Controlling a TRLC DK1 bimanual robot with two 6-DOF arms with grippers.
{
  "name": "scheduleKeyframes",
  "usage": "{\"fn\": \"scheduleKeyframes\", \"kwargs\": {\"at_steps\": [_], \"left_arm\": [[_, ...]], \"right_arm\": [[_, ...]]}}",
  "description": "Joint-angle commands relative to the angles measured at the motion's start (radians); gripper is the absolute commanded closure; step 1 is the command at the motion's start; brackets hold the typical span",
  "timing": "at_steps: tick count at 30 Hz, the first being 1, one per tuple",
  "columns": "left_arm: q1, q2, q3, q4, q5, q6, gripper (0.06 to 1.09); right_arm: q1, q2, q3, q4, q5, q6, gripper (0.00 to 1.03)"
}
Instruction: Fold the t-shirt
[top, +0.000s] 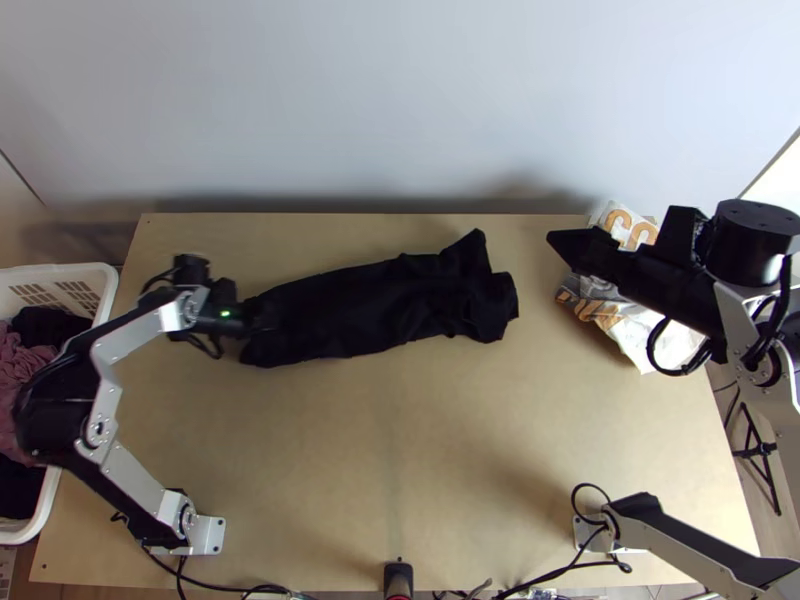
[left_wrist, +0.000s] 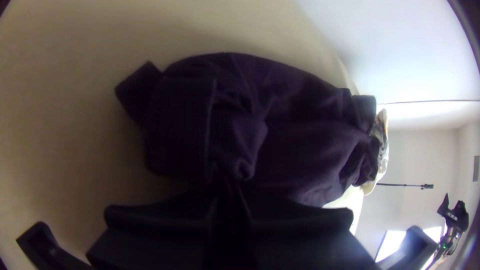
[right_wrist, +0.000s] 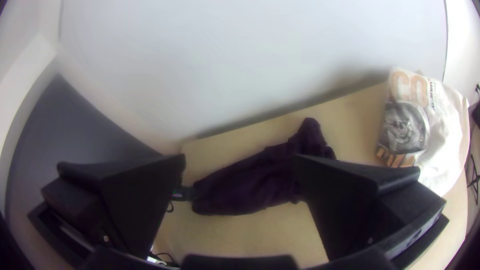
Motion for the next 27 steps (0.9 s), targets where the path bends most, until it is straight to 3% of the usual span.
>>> {"fn": "scheduleKeyframes", "kwargs": {"at_steps": [1,7,11,15,17,22,27], "left_arm": [[0.217,-0.128,-0.072,-0.202,0.025,0.220,1.05],[0.407,-0.271,-0.156,-0.394,0.025,0.436,1.05],[0.513,-0.368,-0.156,-0.461,0.024,0.510,1.05],[0.562,-0.400,-0.006,-0.607,0.024,0.536,1.05],[0.536,-0.420,0.085,-0.639,0.039,0.507,1.05],[0.254,-0.429,0.266,-0.641,0.039,0.289,1.05],[-0.079,-0.406,0.338,-0.518,-0.018,0.062,1.05]], "right_arm": [[-0.003,0.006,-0.003,0.012,0.000,0.005,0.04],[-0.004,0.003,-0.031,0.021,0.000,0.008,0.04],[-0.004,-0.002,-0.046,0.022,0.000,0.007,0.04],[-0.006,-0.003,-0.061,0.022,0.002,-0.004,0.04],[-0.007,-0.003,-0.081,0.024,0.002,-0.006,0.04],[0.004,-0.003,-0.147,0.048,0.000,-0.006,0.04],[0.008,-0.003,-0.184,0.071,0.000,-0.001,0.04]]}}
